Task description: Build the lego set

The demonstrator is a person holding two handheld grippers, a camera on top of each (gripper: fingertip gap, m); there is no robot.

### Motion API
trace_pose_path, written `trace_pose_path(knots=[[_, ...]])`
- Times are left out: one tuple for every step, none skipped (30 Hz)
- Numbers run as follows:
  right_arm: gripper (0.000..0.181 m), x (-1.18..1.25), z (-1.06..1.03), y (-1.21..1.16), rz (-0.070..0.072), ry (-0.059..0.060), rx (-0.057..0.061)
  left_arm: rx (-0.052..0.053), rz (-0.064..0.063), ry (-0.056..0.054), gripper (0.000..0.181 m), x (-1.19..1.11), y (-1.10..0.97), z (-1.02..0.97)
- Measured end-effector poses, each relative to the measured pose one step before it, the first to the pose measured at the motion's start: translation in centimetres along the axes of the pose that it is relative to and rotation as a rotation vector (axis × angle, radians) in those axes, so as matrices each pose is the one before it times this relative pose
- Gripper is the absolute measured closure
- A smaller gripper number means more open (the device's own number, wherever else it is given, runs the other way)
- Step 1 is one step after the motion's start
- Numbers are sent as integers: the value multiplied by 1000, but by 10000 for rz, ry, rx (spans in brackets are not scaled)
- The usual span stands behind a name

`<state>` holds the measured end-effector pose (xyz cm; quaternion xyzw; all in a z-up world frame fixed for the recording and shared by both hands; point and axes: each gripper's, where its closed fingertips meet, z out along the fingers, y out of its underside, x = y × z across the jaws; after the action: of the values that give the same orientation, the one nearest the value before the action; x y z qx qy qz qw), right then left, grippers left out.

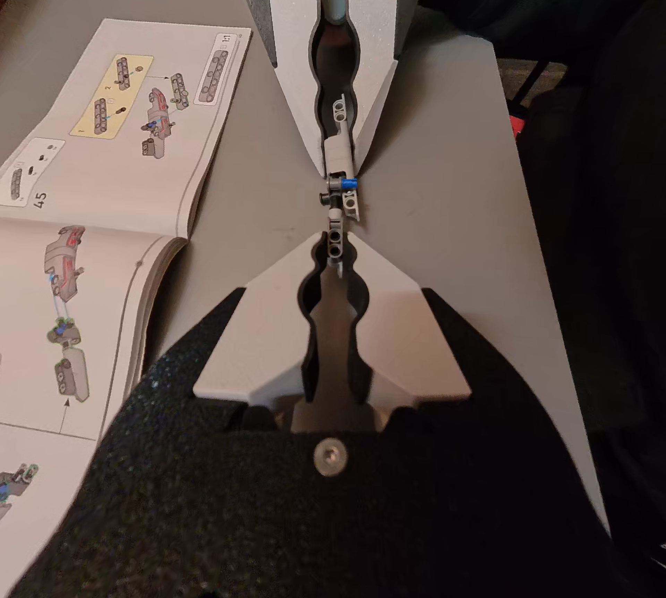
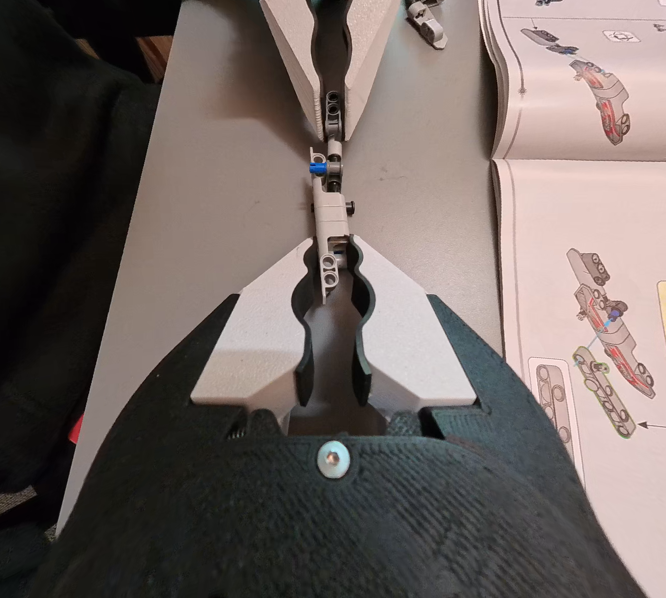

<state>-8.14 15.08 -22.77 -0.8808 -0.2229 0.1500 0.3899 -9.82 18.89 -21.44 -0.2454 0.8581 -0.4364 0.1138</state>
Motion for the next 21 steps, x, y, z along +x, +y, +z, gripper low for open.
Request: trace_pose_path(knots=[[167, 10, -3, -2, 55, -46, 5, 47, -17, -59, 176, -39, -59, -43], [167, -4, -7, -10, 50, -41, 6, 24, -7, -34, 176, -13, -40, -25], [168, 3, -1, -2, 45, -39, 5, 9, -12, -27, 176, -17, -26, -27], [168, 3, 4, -7, 47, -42, 4, -23, -23, 8, 176, 27, 2, 7], [168, -3, -8, -5, 34, -33, 2, -20, -42, -19, 176, -17, 6, -1], [168, 8, -8, -4, 24, -19, 3, 11, -56, -36, 176, -52, -35, -18], [168, 4, 7, -1, 18, -15, 2, 3, -101, 46, 176, 44, 9, -4], [168, -7, -5, 3, 7, -8, -1, -26, -97, 24, 176, -2, 40, 38], [168, 6, -1, 2, -1, 4, -1, -4, -35, -18, 176, -50, 25, 35], [168, 2, 0, 0, -1, 1, 0, 0, -36, -19, 176, -33, 10, 18], [168, 5, 1, -3, 4, -4, 0, -5, -41, 18, 176, 45, 20, 12], [168, 2, 1, 12, 1, -5, -1, 16, 72, 8, 176, 62, -5, 13], [168, -6, -1, 2, 0, -4, -1, 10, 183, -31, 177, 24, 14, 16], [168, 1, 4, -2, -6, 4, -1, -7, 201, -55, 177, -13, 7, 22], [168, 11, 0, 1, -4, 5, 0, -41, 109, 14, 177, 53, 41, 62], [168, -3, 2, -4, 8, -8, 0, -64, 5, -25, 177, -45, 65, 88], [168, 2, -5, -3, 18, -11, 3, 25, 37, -28, 177, -59, -83, 65], [168, 4, 4, 5, 9, -9, 1, 104, 87, 33, 176, 56, -234, 55], [168, -12, 3, 1, -7, -6, -3, 54, 66, 17, 176, 32, -138, 54], [168, -1, 1, 6, -12, 9, -3, -47, -27, -2, 176, -43, 43, 68], [168, 3, 6, -5, -5, 6, 2, -82, -77, 63, 176, 4, 106, 57]])
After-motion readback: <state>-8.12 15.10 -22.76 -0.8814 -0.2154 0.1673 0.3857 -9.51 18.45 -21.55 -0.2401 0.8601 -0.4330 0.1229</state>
